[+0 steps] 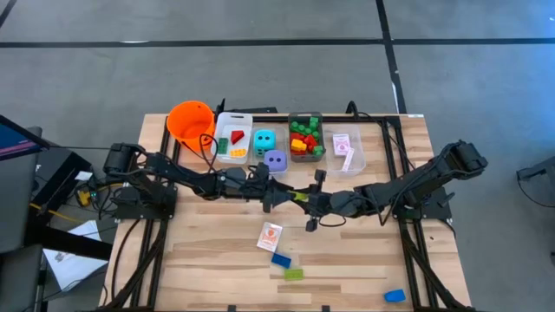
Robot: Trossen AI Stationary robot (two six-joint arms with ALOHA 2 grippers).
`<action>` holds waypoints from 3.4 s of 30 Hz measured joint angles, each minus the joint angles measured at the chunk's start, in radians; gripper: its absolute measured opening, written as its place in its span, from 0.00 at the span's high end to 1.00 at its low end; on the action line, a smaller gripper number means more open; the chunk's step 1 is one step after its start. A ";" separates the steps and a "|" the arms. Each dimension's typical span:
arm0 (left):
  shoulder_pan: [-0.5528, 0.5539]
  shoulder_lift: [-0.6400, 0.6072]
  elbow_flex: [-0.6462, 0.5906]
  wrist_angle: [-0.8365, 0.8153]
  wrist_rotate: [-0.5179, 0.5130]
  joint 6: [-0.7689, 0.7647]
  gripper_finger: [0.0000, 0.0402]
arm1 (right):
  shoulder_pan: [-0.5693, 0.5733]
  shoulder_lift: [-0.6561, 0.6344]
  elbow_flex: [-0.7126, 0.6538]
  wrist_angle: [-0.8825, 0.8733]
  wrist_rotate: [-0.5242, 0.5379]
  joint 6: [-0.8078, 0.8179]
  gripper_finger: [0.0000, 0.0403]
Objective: Pick & Place Toys
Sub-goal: Put the small top light green game piece into the white bin, then put the small blue game piece into the white bin
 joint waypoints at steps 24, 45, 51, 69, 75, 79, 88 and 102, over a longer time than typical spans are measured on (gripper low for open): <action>0.003 0.002 -0.002 -0.165 -0.027 0.012 0.66 | 0.007 -0.002 0.001 0.011 0.001 0.006 0.62; 0.126 -0.099 -0.001 -0.392 -0.272 0.303 0.65 | 0.079 -0.002 0.001 0.033 0.211 -0.069 0.59; 0.150 -0.226 0.000 -0.589 -0.483 0.416 0.65 | 0.079 -0.002 0.001 0.028 0.211 -0.068 0.59; 0.241 -0.411 -0.001 -1.175 -0.765 0.229 0.55 | 0.077 -0.001 0.001 0.008 0.208 -0.026 0.59; 0.273 -0.408 -0.001 -1.175 -0.763 0.231 0.49 | 0.077 -0.001 0.001 0.008 0.208 -0.026 0.59; 0.278 -0.407 -0.001 -1.166 -0.692 0.229 0.47 | 0.077 -0.001 0.001 0.008 0.207 -0.021 0.59; 0.198 -0.407 -0.001 -0.961 -0.131 0.344 0.46 | 0.082 -0.001 0.000 -0.046 0.200 0.073 0.59; -0.222 -0.393 -0.007 -0.803 -0.203 0.484 0.49 | 0.124 0.000 0.000 -0.172 -0.203 0.326 0.59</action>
